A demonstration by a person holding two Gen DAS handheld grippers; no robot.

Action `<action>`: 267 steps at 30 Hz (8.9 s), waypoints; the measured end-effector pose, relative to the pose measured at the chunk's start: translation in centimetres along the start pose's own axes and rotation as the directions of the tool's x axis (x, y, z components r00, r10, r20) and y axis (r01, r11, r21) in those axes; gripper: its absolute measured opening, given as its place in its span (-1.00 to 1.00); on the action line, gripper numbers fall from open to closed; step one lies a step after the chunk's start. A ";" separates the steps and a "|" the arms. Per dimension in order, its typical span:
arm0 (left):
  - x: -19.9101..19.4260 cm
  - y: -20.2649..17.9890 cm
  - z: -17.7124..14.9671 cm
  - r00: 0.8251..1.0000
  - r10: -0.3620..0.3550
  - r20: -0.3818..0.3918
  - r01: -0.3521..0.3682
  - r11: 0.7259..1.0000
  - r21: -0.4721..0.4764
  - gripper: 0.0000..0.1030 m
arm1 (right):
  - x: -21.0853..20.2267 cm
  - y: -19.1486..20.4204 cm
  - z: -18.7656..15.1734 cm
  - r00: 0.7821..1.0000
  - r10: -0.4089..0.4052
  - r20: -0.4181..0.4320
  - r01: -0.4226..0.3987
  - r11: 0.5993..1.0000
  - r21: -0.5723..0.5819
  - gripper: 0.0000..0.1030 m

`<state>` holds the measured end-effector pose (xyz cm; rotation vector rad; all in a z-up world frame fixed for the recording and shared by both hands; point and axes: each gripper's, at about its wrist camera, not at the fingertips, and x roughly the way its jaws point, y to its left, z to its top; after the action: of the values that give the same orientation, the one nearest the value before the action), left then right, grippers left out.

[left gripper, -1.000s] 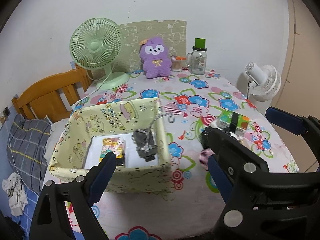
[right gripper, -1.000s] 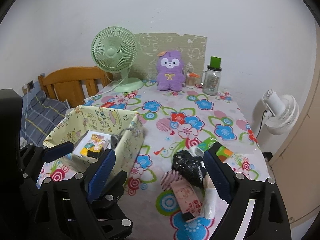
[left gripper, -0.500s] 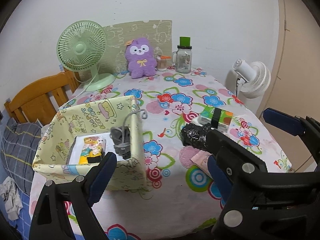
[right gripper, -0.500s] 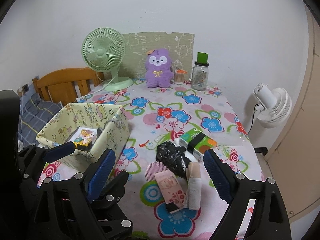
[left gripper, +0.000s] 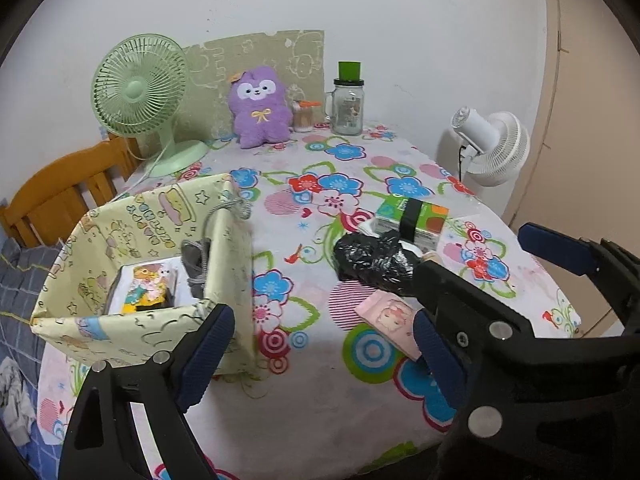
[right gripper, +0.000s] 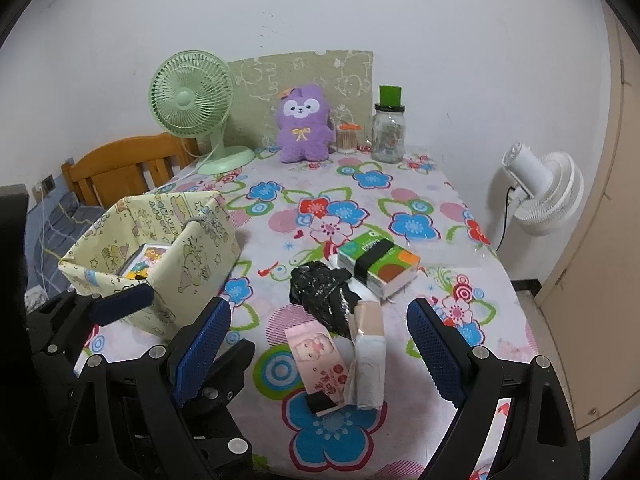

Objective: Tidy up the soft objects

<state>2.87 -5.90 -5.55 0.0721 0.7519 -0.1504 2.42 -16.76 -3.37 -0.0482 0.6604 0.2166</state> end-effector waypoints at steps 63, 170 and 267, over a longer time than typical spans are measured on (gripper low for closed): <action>9.4 -6.4 -0.8 0.975 -0.069 -0.210 0.077 0.997 0.029 0.27 | 7.3 -8.3 -3.5 0.974 0.011 -0.226 0.019 0.992 0.128 -0.55; -2.4 6.6 5.5 0.997 0.045 0.059 -0.043 0.998 -0.040 -0.23 | 0.7 7.0 7.6 1.000 0.012 0.015 -0.012 1.000 0.010 -0.55; -0.2 11.4 3.3 0.991 0.132 0.011 -0.130 0.984 -0.122 0.70 | 5.0 11.3 6.9 0.996 0.082 -0.027 -0.084 0.993 -0.084 0.56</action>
<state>6.78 4.98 -2.85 0.0048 0.7335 0.0198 7.99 -4.01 -0.75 -0.1051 0.6775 0.3251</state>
